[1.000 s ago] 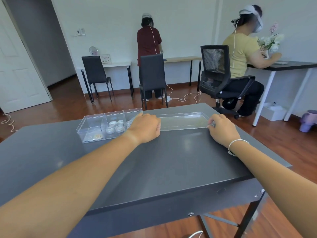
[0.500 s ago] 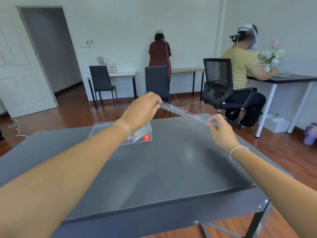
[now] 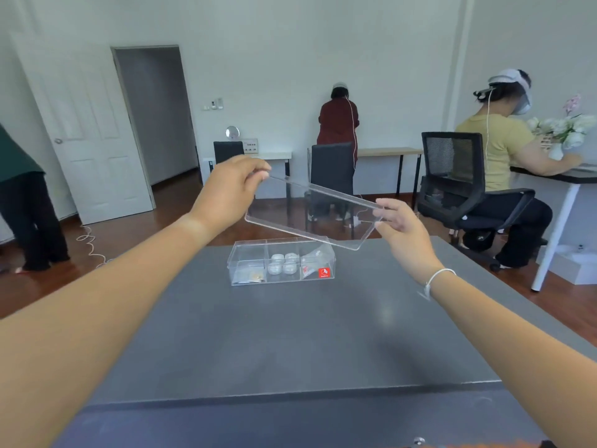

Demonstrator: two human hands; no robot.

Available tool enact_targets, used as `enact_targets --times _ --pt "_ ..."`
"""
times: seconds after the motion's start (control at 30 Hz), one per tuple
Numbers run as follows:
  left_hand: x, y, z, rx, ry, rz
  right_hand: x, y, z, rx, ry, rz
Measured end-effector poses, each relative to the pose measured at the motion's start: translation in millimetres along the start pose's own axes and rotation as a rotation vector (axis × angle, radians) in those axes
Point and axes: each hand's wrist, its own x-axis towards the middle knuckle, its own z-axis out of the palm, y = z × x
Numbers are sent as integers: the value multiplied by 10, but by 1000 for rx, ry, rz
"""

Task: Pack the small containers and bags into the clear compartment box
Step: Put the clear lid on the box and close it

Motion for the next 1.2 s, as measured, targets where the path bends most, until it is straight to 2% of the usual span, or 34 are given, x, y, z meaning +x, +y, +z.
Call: enact_targets --times 0.1,0.23,0.37,0.5,0.67,0.77,1.0,1.2 --pt "-52 -151 -126 -71 28 -101 -34 -48 199 20 -91 11" --pt "-113 -337 -206 -147 40 -216 -84 -93 423 228 -149 129" --pt "-163 -472 -230 -224 66 -314 -69 -120 522 336 -116 207" --pt "-198 -583 -180 -282 67 -461 29 -150 569 328 -71 243" --pt "-330 -725 -80 -388 -44 -658 158 -118 573 344 -9 257" --pt "-433 -763 -19 -470 -96 -716 209 -79 592 326 11 273" --pt "-560 -873 154 -536 -96 -815 306 73 737 326 110 362" --pt "-650 -1006 274 -564 -95 -876 330 265 777 330 -55 389"
